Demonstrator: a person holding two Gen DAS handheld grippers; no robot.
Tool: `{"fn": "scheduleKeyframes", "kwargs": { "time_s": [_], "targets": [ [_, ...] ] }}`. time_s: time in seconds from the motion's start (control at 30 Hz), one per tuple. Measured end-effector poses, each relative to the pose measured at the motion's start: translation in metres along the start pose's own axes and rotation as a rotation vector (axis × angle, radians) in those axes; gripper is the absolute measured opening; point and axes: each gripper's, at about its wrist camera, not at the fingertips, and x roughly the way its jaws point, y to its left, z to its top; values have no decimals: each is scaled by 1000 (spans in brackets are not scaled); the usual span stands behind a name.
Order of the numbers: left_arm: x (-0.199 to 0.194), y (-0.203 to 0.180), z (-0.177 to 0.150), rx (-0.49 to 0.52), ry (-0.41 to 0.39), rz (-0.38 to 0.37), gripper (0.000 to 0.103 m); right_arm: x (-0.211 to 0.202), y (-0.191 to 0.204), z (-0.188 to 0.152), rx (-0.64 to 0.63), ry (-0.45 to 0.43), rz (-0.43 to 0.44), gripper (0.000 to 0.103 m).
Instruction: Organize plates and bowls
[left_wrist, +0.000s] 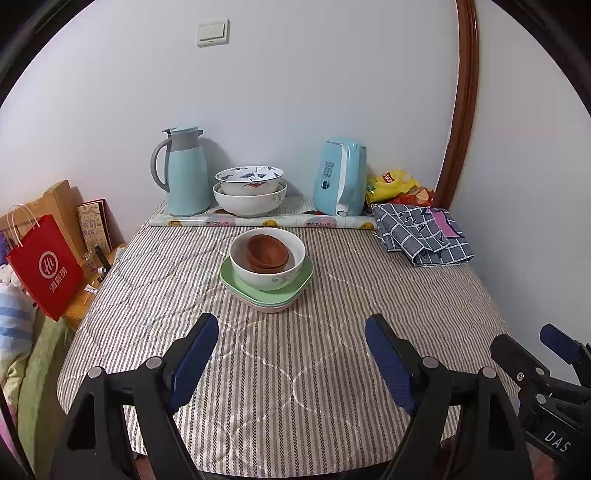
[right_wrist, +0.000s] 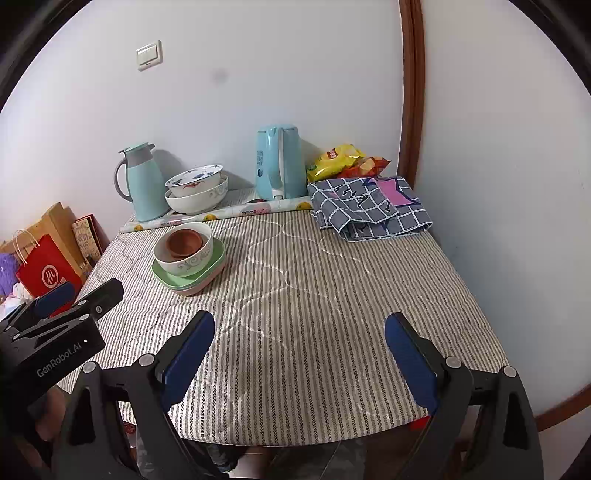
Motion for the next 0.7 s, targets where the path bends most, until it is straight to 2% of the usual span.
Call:
{"fn": "scheduleKeyframes", "kwargs": {
  "time_s": [0.7],
  "targets": [
    [0,1,-1,-6,2,4,81,-3,1,-1,6,-6,9,93]
  ]
}}
